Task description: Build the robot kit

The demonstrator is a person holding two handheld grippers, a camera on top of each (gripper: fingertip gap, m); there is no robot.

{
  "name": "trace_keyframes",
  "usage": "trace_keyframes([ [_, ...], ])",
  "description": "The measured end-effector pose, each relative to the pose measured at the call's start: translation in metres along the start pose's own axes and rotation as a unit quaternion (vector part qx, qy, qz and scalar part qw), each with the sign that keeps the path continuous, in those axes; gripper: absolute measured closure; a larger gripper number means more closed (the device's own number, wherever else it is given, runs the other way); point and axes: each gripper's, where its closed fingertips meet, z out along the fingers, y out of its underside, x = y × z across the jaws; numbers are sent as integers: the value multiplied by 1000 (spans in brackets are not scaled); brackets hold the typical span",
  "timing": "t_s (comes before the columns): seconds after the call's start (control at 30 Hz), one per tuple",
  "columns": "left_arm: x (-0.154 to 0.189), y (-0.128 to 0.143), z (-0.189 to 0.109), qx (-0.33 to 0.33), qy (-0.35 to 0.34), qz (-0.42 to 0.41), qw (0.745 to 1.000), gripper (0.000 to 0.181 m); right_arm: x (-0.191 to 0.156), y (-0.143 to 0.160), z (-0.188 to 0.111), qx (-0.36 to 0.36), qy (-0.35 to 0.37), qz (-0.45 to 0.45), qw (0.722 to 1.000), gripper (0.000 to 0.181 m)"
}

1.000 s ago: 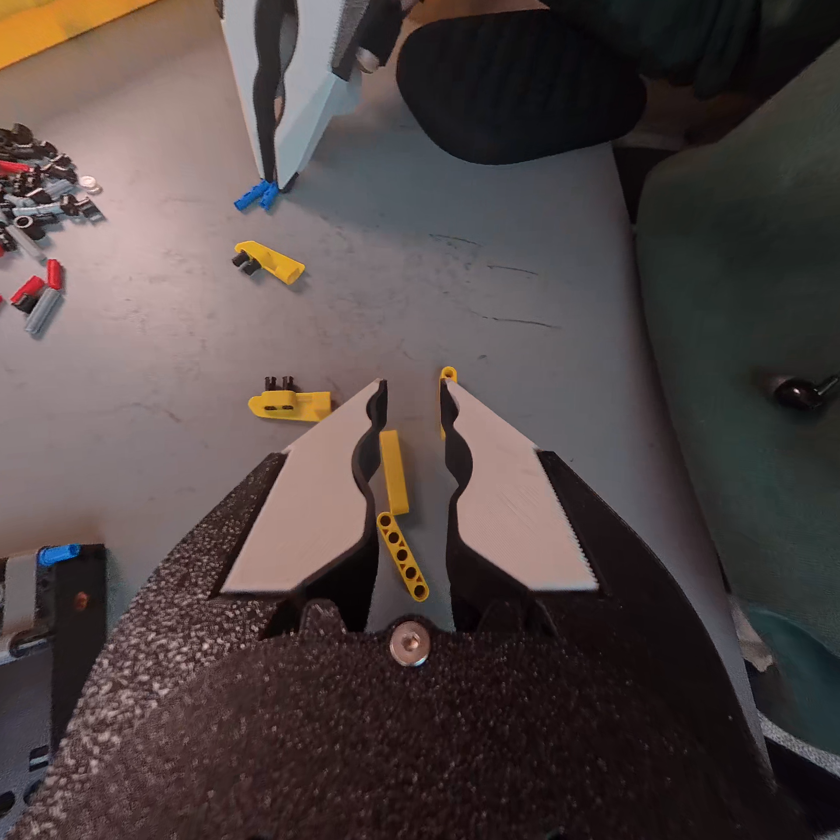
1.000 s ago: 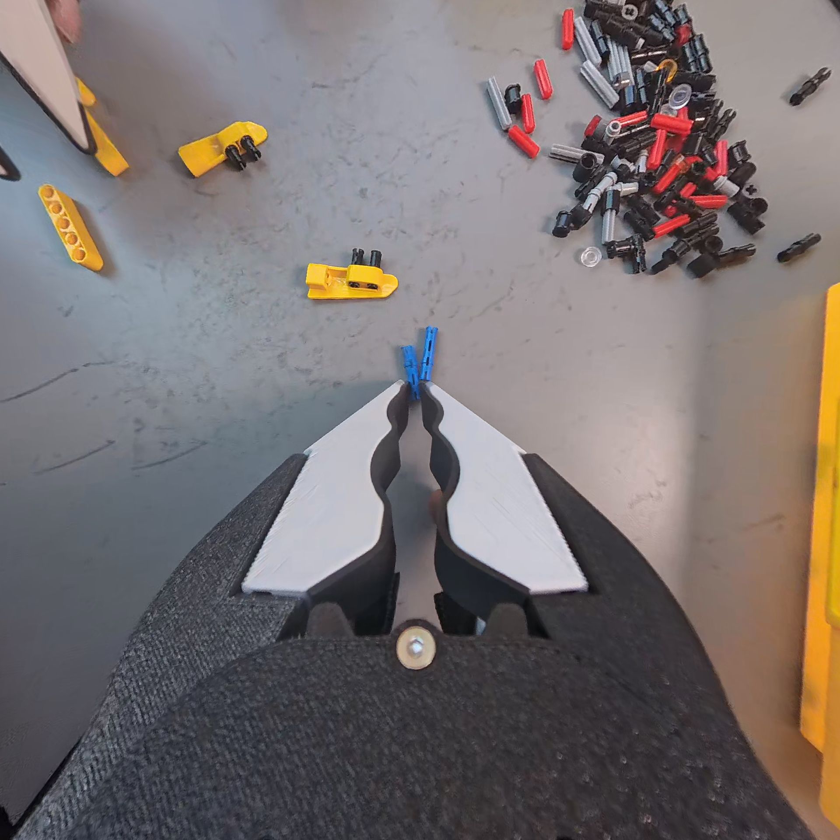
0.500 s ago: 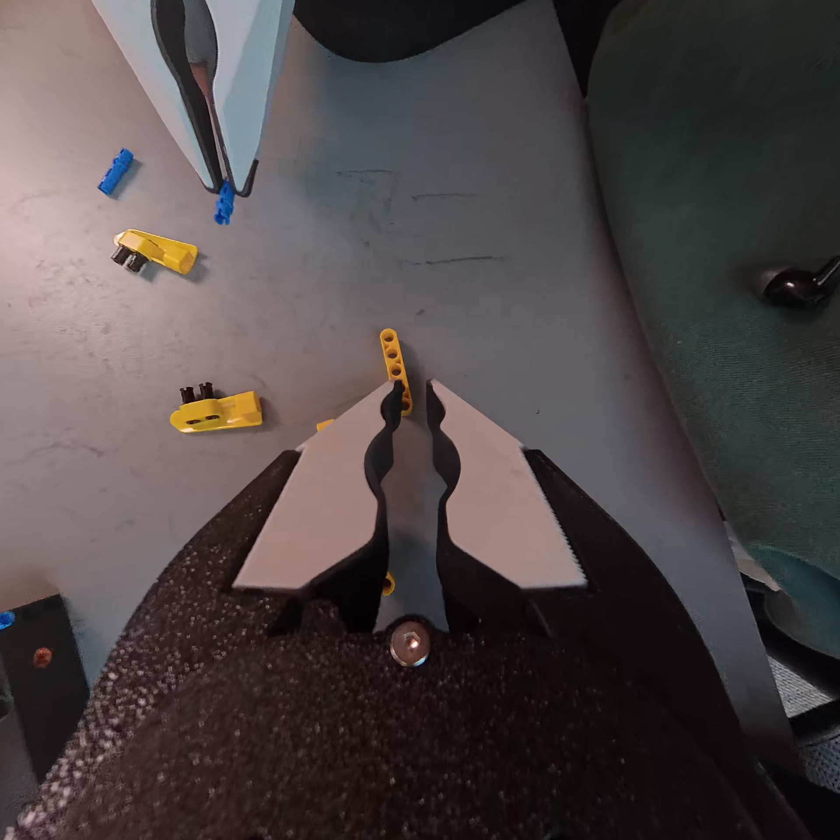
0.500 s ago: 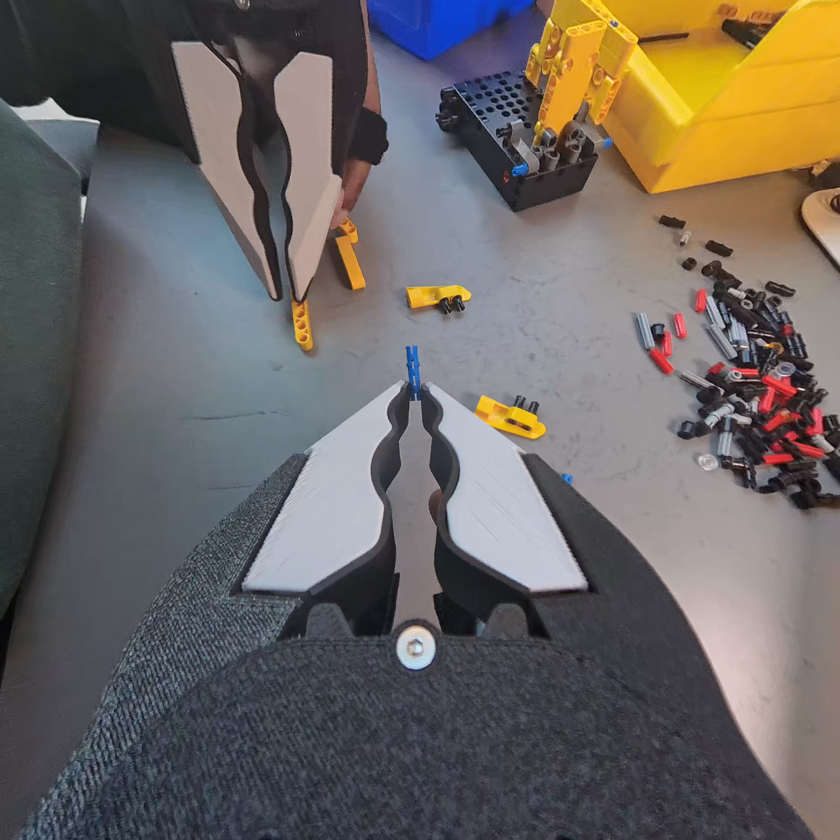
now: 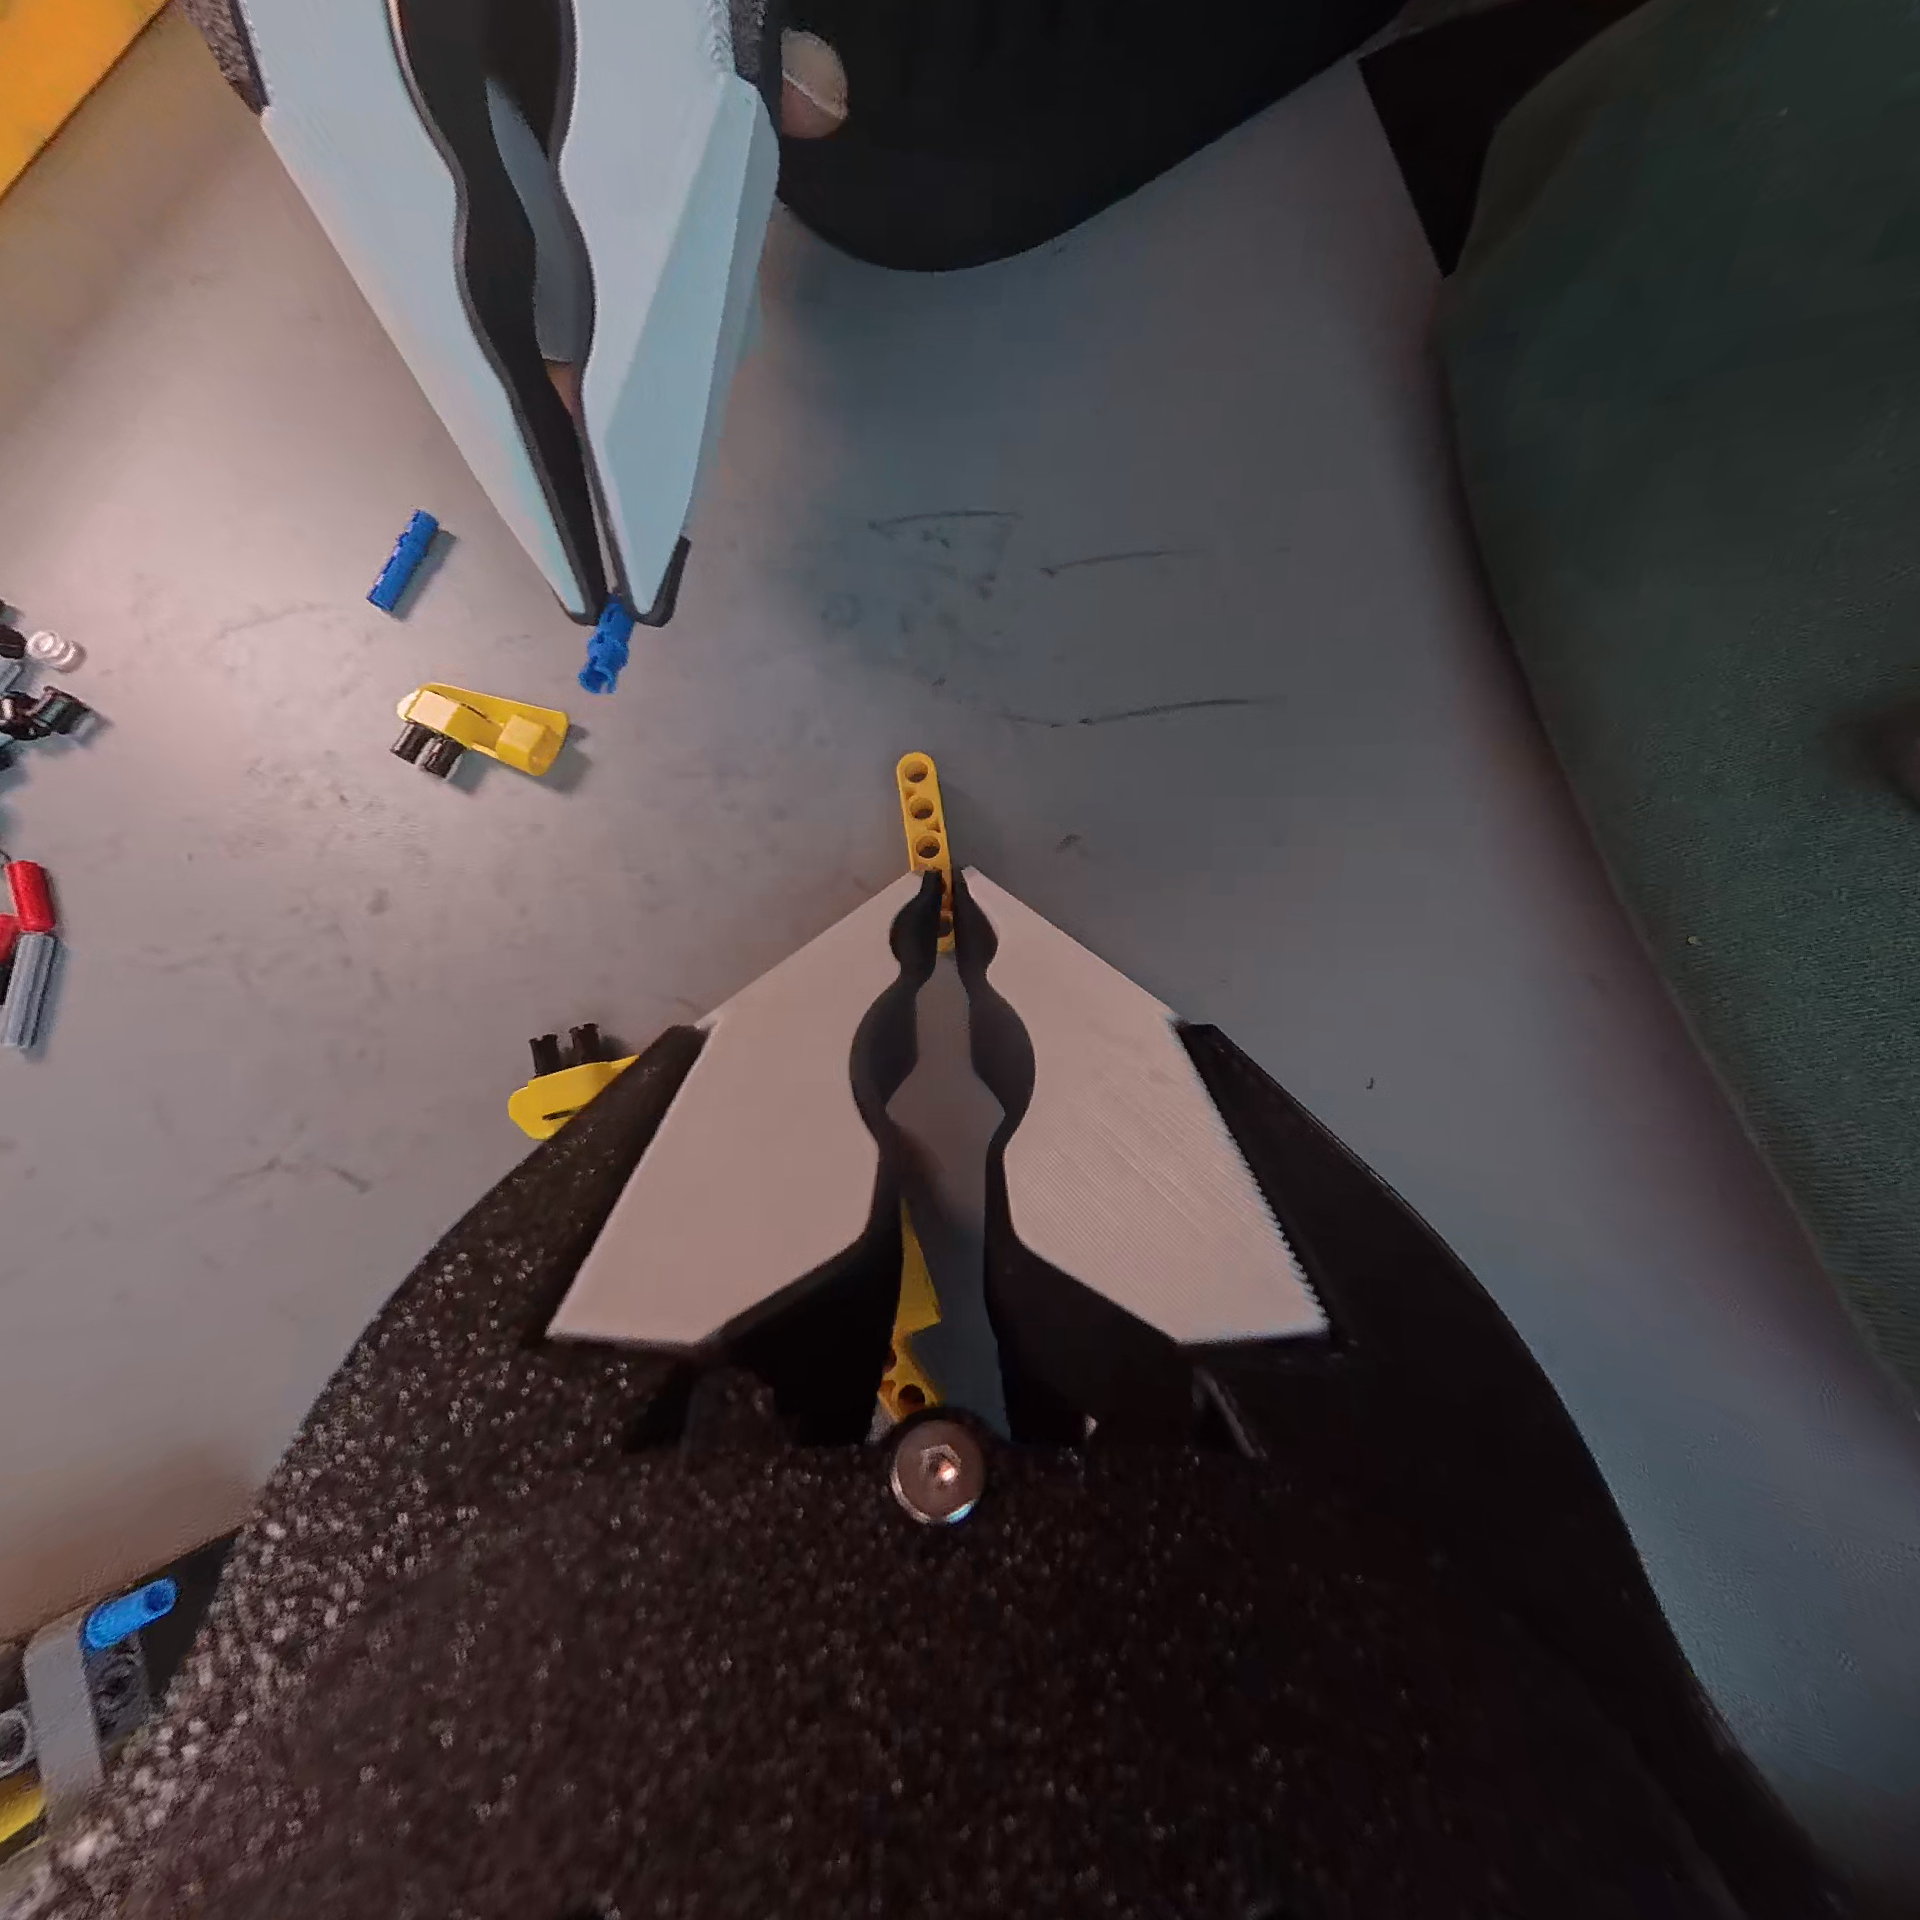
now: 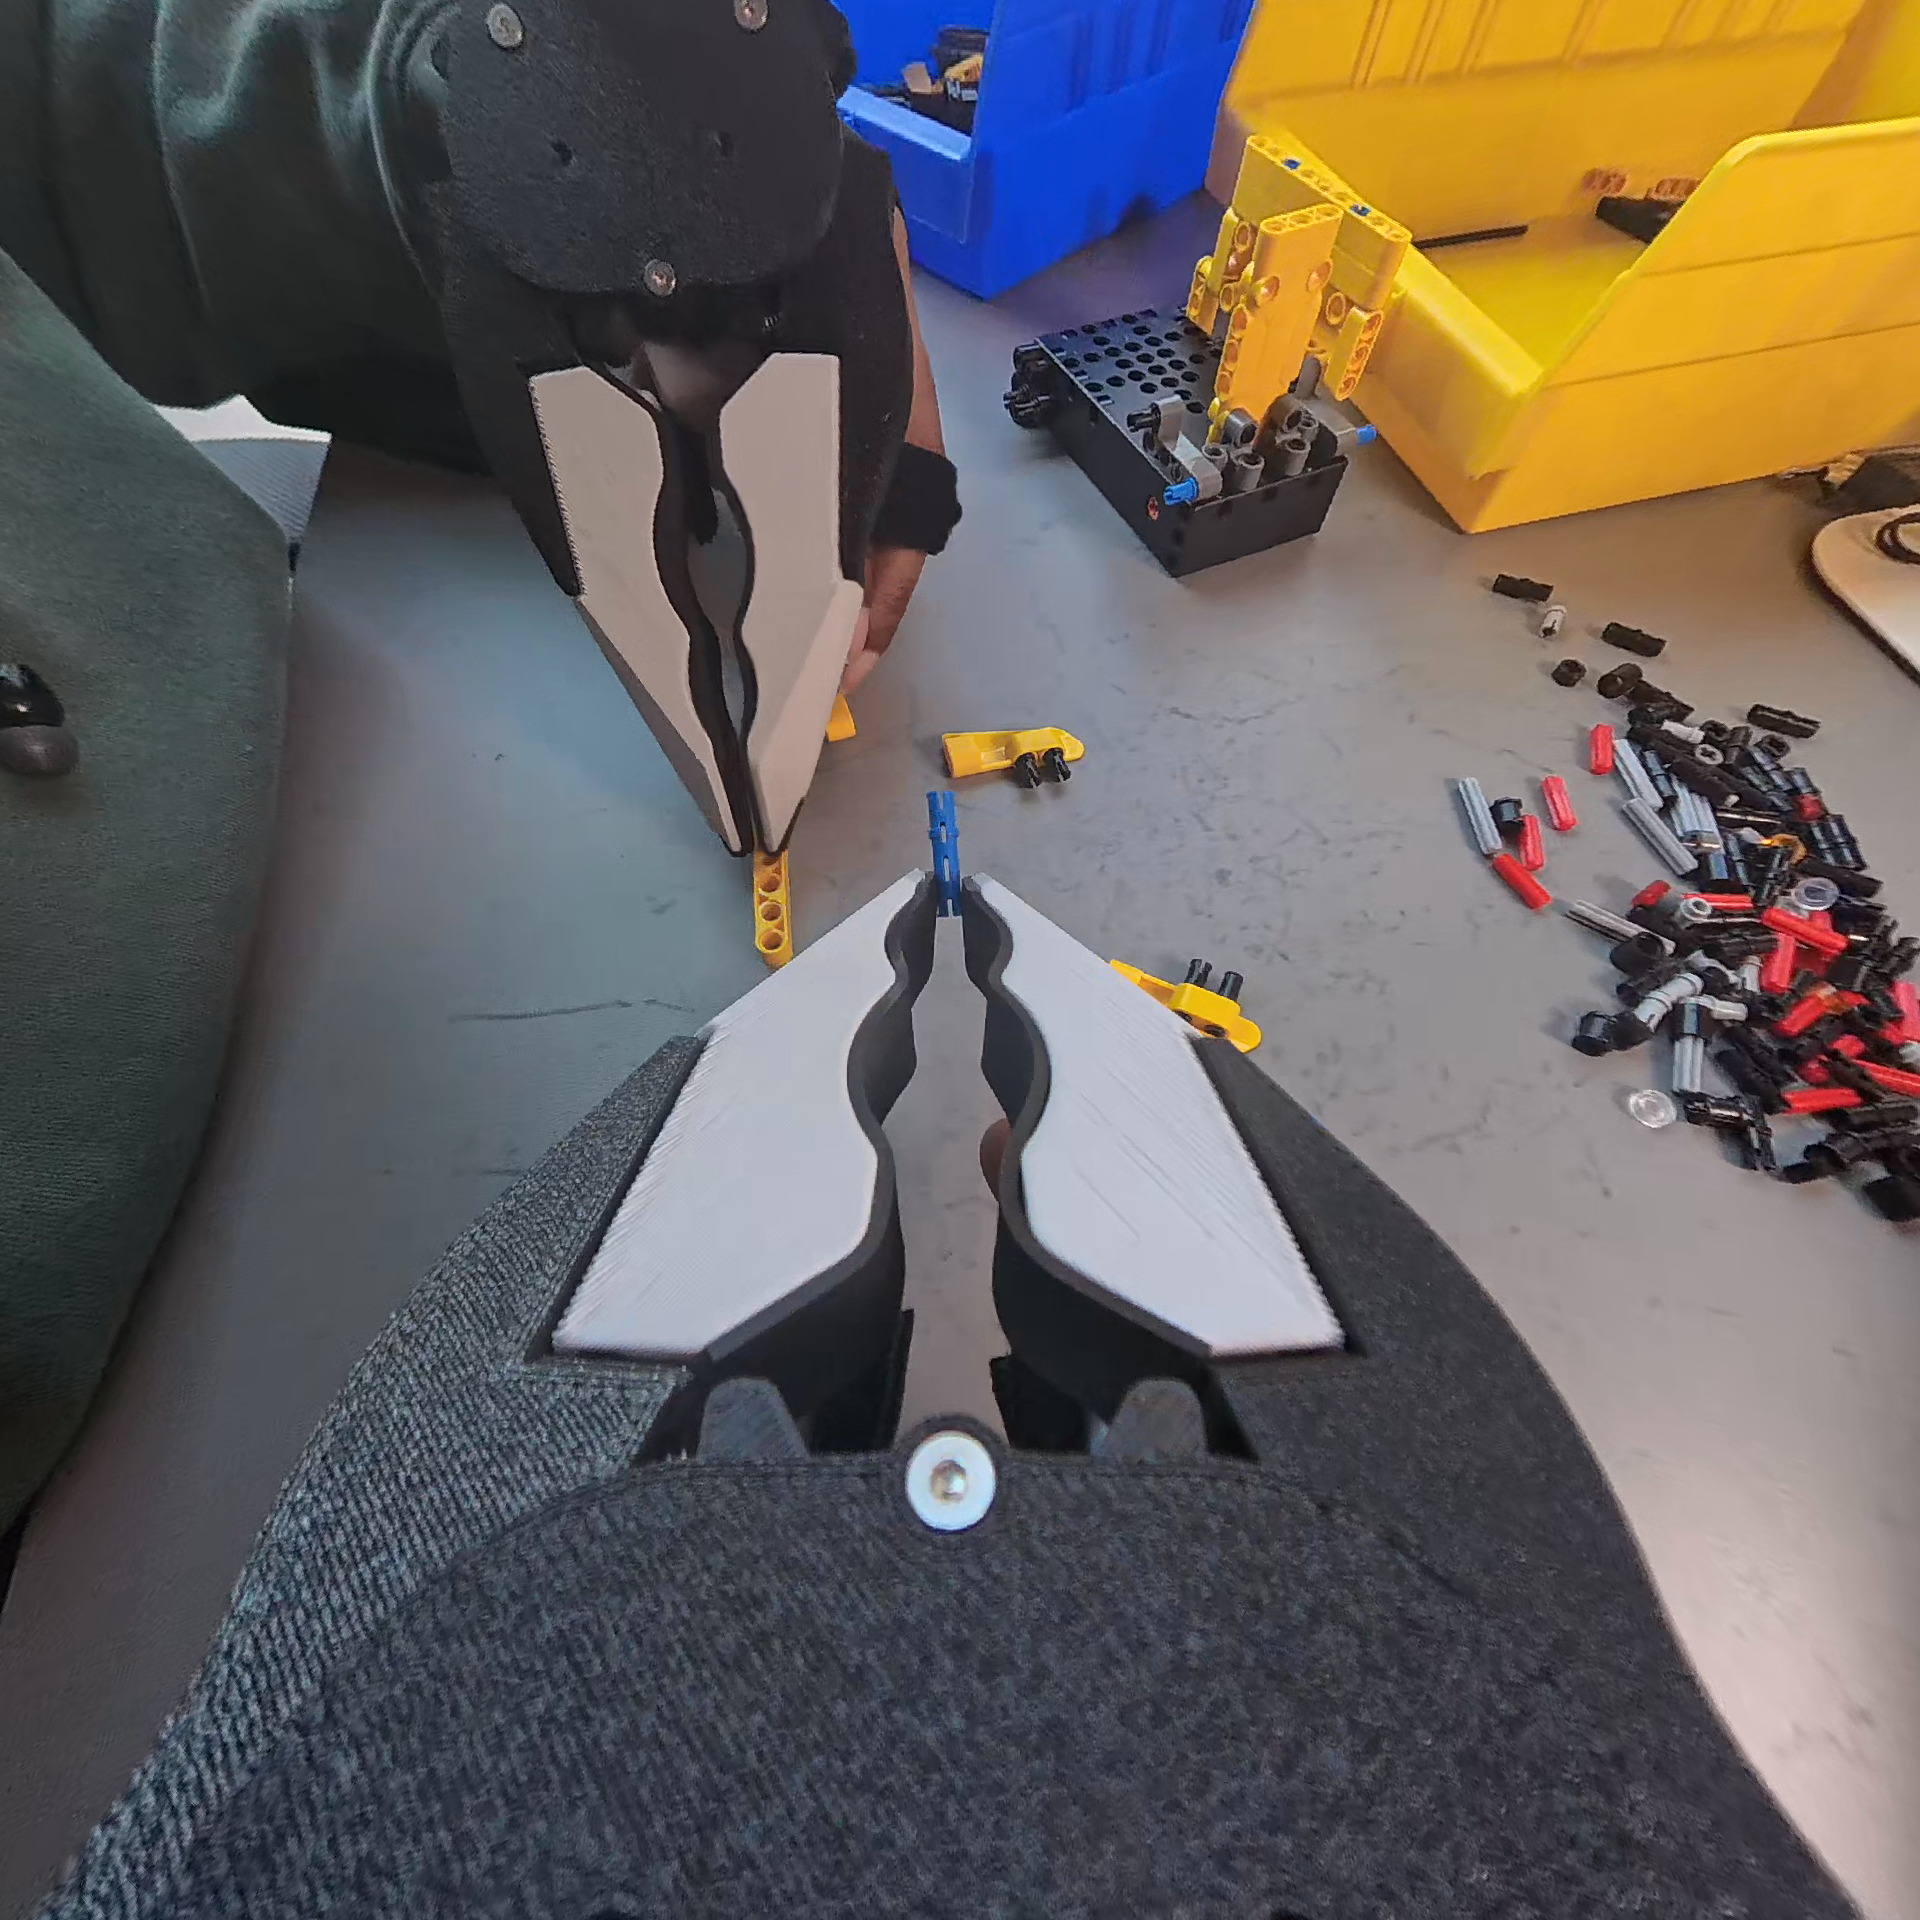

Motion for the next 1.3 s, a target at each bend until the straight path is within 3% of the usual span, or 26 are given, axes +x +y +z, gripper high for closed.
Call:
trace_keyframes([
  [0.23, -26, -25, -28, 115, -38, -77, 990, 170, -2, 1, 1, -3, 5, -14, 1000, 177],
  [0.37, -29, -33, -37, 144, -43, -91, 984, 169, -9, -1, 4, -2, -4, -30, 1000, 177],
  [0.6, -12, -33, -22, 118, -16, -66, 991, 172, -34, -10, 17, 3, -37, -62, 997, 177],
  [0.87, -12, -27, -23, 99, -21, -64, 993, 177, -35, -10, 19, 0, -34, -62, 998, 177],
  [0.97, -14, -18, -22, 82, -22, -70, 994, 177, -37, 8, 18, -54, -46, -65, 995, 164],
  [1.1, -17, -12, -22, 72, -24, -77, 994, 177, -46, 29, 24, -125, -51, -95, 986, 164],
  [1.3, -14, -4, -19, 52, -20, -77, 995, 177, -40, 32, 31, -169, -60, -115, 977, 167],
])
